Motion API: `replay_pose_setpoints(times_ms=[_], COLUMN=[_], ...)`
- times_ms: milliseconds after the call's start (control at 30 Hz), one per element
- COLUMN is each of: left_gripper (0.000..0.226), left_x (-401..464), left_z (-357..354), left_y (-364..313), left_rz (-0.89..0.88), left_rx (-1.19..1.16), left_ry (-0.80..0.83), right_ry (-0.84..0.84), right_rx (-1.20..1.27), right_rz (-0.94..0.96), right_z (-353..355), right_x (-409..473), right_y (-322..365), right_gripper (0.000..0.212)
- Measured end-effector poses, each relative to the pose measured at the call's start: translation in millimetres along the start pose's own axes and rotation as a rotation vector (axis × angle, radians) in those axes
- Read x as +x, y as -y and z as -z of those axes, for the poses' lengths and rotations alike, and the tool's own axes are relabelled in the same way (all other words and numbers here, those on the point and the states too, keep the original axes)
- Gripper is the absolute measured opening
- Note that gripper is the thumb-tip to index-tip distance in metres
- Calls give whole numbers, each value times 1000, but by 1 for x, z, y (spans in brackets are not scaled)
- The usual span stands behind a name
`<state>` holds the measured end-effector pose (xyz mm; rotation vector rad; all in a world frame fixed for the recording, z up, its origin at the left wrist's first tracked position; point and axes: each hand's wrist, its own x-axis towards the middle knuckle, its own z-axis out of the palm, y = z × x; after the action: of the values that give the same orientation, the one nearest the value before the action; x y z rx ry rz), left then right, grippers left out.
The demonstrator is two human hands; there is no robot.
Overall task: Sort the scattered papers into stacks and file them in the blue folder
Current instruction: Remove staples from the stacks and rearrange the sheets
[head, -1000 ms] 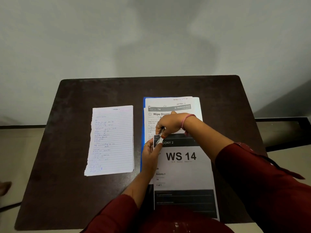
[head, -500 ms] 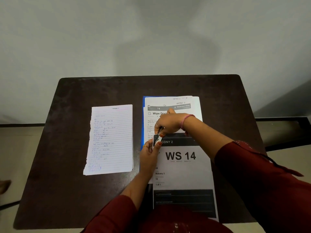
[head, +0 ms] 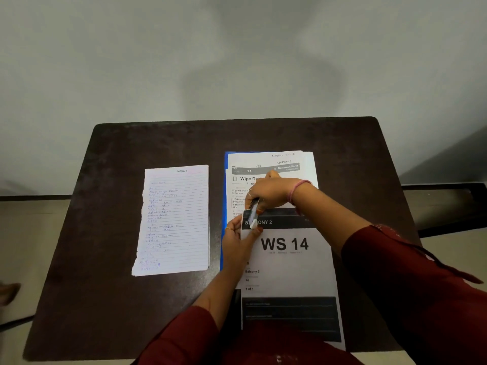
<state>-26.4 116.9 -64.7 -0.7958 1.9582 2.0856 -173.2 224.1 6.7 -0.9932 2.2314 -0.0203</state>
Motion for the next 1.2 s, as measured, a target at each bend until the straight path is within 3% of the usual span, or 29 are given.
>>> replay_pose_setpoints(times_ms=[133, 233, 300, 467, 567, 733, 1033, 1133, 1200], left_gripper=[38, 29, 22, 9, 11, 14, 20, 14, 13], left_x=[0, 1, 3, 3, 1, -3, -16, -17, -17], left_z=[2, 3, 3, 3, 3, 5, 20, 26, 32], left_y=[4, 6, 9, 9, 8, 2, -5, -11, -18], left_rz=[-18, -32, -41, -24, 5, -20, -56, -58, -59], left_rx=[7, 36, 90, 91, 57, 43, -38, -80, -106], left_ry=[15, 25, 7, -36, -32, 13, 4, -26, -47], right_ry=[-96, -285, -504, -1124, -1229, -1213, -1200, -1326, -1272], right_rx=[146, 417, 566, 1017, 1033, 1020, 930, 1113, 1317], right_rz=[1, -59, -196, -763, -1039, -1255, -1288, -990, -749], right_z=[-2, -9, -30, -115, -146, -174, -169, -152, -140], right_x=[-21, -49, -67, -99, -119, -130, -131, -134, -135], right_y=[-20, -37, -48, -48, -41, -33, -19, 4, 27], right_gripper=[28, 33, 35, 32, 36, 36, 37, 31, 27])
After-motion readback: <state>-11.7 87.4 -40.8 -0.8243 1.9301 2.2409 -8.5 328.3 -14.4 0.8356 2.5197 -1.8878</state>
